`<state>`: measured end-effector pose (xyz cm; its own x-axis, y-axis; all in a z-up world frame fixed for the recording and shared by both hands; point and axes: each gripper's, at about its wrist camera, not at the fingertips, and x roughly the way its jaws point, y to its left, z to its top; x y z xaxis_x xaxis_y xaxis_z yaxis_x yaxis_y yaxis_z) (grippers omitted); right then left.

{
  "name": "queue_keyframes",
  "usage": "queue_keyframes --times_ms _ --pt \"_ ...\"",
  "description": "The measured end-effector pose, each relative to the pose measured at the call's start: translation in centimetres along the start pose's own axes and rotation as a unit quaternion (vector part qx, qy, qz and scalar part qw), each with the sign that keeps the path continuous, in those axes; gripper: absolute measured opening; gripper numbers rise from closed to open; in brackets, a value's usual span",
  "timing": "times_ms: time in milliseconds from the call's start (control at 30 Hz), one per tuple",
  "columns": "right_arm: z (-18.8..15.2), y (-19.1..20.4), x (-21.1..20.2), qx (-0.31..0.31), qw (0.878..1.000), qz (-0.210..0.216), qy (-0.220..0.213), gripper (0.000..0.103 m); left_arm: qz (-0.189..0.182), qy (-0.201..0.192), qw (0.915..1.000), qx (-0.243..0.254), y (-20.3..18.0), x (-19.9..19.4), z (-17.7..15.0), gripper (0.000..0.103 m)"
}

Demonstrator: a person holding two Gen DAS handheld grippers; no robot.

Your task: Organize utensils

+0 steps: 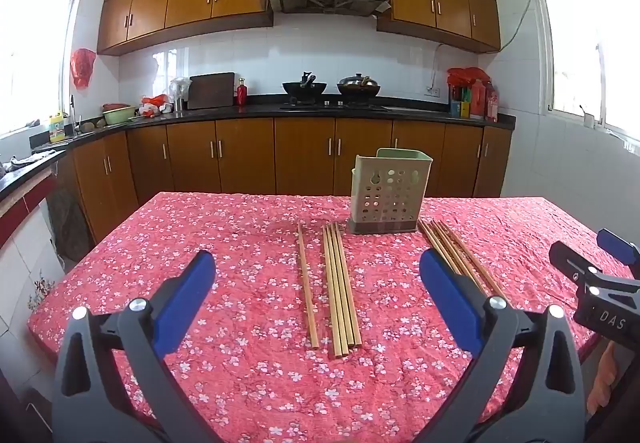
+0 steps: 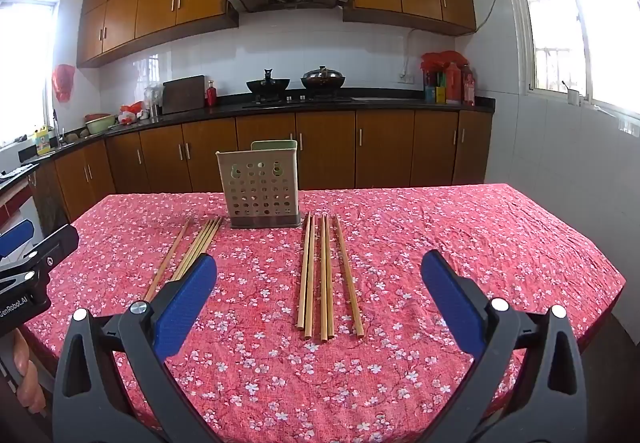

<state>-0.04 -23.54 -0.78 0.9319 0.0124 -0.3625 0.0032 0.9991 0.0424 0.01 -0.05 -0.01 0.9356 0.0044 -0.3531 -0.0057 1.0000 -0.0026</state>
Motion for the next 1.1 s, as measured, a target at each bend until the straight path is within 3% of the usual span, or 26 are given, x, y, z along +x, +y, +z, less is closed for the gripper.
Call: queue_keyframes --times_ms 1100 --pt "0.09 -0.11 -0.11 0.002 1.0 0.001 0.0 0.101 -0.001 -0.001 1.0 -0.001 0.02 -0.01 0.0 0.099"
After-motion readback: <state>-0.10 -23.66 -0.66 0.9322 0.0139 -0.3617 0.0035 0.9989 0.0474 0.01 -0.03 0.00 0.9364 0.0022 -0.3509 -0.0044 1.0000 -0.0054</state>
